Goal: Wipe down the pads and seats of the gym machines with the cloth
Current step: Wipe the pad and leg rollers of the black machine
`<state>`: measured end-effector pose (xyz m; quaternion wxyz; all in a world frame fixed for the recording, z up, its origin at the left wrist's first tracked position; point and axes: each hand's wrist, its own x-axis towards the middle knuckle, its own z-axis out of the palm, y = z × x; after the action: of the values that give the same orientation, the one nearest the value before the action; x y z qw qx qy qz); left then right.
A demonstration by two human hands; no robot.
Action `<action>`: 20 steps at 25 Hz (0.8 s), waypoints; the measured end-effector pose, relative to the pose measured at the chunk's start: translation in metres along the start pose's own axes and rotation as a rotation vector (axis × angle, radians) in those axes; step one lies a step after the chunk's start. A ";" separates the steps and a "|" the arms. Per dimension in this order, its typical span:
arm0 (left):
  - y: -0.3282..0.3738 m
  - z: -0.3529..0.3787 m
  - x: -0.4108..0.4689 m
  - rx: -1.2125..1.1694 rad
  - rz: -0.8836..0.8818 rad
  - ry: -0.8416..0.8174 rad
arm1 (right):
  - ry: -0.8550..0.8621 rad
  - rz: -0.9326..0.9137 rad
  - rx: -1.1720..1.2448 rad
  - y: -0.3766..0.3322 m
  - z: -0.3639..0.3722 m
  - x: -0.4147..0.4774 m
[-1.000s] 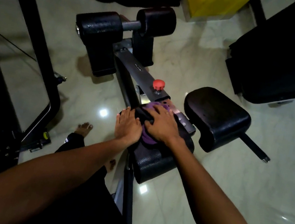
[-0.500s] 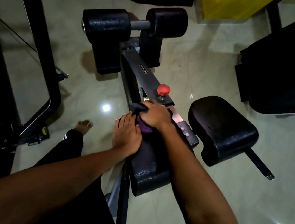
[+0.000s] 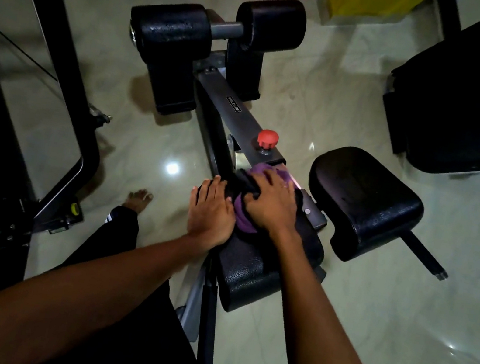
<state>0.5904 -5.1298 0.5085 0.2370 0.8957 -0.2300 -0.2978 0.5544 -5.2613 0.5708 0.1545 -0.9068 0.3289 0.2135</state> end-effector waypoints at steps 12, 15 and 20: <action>-0.015 -0.016 0.019 0.014 0.175 -0.080 | 0.077 0.198 0.011 -0.013 -0.002 -0.024; -0.022 -0.019 0.022 -0.003 0.232 -0.118 | 0.095 0.103 0.007 -0.034 0.012 -0.059; -0.022 -0.027 0.025 -0.063 0.215 -0.138 | 0.147 0.108 0.032 -0.014 0.006 -0.105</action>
<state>0.6322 -5.1184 0.5045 0.2791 0.8353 -0.3312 -0.3387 0.4895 -5.1925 0.6194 0.1327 -0.8985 0.3909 0.1493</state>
